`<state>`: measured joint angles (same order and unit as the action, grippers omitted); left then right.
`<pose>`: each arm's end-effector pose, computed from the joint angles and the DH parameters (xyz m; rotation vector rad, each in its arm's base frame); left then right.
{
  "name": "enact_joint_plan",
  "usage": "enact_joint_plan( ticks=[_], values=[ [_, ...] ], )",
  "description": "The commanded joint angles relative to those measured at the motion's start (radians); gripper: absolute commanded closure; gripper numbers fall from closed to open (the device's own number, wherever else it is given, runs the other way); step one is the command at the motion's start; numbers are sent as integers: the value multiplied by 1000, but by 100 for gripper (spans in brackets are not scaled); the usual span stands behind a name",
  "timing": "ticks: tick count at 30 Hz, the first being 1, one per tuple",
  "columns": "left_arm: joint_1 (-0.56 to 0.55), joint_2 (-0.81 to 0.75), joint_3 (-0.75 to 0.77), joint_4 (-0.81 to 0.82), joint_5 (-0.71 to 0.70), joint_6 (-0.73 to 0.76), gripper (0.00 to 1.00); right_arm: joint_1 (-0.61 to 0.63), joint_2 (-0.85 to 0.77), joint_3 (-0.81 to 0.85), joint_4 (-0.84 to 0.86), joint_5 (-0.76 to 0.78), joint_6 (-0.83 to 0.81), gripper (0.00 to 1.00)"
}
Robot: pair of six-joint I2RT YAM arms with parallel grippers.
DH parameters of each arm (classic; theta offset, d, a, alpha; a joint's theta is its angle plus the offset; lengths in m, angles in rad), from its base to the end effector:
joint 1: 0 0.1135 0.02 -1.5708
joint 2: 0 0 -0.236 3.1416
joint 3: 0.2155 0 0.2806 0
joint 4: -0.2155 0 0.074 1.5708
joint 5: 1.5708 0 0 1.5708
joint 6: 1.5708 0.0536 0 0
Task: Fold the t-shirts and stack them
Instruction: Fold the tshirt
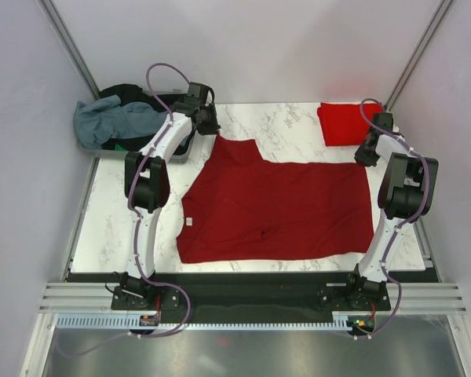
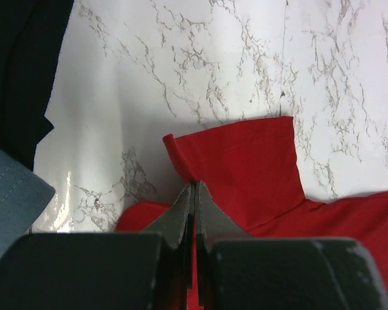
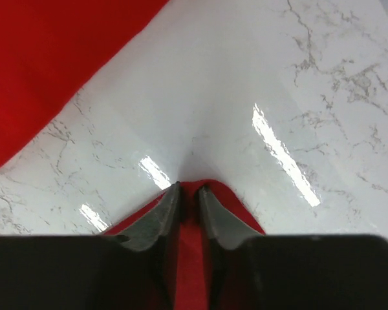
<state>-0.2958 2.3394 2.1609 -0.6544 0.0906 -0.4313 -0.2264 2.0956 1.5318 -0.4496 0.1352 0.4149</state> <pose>0.5248 -0.1650 0.1993 -0.1228 2.4442 -0.4401 0.4556 -0.1124 0.1141 0.8582 2.4259 -0.1041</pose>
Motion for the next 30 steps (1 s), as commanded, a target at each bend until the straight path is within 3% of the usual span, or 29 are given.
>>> enact_joint_plan(
  ticks=[1,2,3,11,19,30],
  values=[
    [4,-51,-4,29,29,-24,98,-1,-5,-27,35,-12,1,78],
    [6,-55,-3,29,29,-24,98,1,-9,-30,37,-17,1,94],
    [4,-60,-7,29,31,-24,98,1,-14,-35,38,-22,2,100],
    [4,-173,-58,18,24,-14,98,-1,-136,-47,43,-124,19,100],
    [-2,-434,-361,24,-11,-41,98,-25,-373,-235,101,-261,41,100],
    [-2,-770,-775,61,-68,-78,98,-99,-512,-453,158,-356,73,100]
  ],
)
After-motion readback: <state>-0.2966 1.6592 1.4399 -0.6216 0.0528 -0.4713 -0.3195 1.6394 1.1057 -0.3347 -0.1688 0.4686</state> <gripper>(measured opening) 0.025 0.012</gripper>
